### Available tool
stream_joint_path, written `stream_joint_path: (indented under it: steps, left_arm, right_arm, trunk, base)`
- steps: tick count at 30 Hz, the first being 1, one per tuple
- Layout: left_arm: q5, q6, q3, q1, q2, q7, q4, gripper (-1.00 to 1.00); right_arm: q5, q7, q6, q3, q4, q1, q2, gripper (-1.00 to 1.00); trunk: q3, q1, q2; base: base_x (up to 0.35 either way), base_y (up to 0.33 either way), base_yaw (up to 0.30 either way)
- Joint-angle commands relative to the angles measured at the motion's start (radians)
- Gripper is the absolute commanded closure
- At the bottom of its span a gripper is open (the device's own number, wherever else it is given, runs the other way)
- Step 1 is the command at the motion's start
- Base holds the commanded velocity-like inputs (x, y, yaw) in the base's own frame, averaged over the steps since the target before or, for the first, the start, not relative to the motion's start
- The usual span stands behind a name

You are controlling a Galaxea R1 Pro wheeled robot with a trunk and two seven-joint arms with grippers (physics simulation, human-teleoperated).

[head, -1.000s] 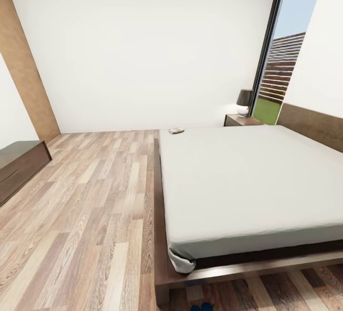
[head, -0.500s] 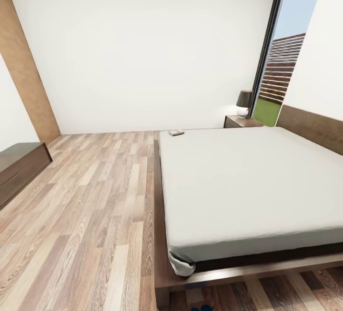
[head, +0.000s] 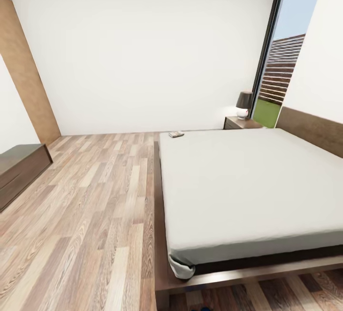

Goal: In the bedroom, move the book from the bed onto either nightstand, and place the two sandals side by side next to the bed.

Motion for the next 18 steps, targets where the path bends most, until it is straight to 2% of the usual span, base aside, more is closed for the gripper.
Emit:
stream_joint_path:
  steps: [1,18]
  left_arm:
    - [0.009,-0.003,-0.009,-0.001,0.000,0.003,0.001,-1.00]
    - [0.006,-0.003,-0.014,0.007,-0.001,0.003,0.001,-1.00]
  right_arm:
    - [0.000,0.003,0.001,0.003,0.001,-0.001,0.000,-1.00]
    - [0.000,0.003,0.001,0.003,0.001,-0.001,0.000,-1.00]
  trunk:
    - [0.002,-0.004,0.007]
    - [0.056,-0.069,0.126]
  base:
    - [0.000,0.000,0.000]
    - [0.000,0.000,0.000]
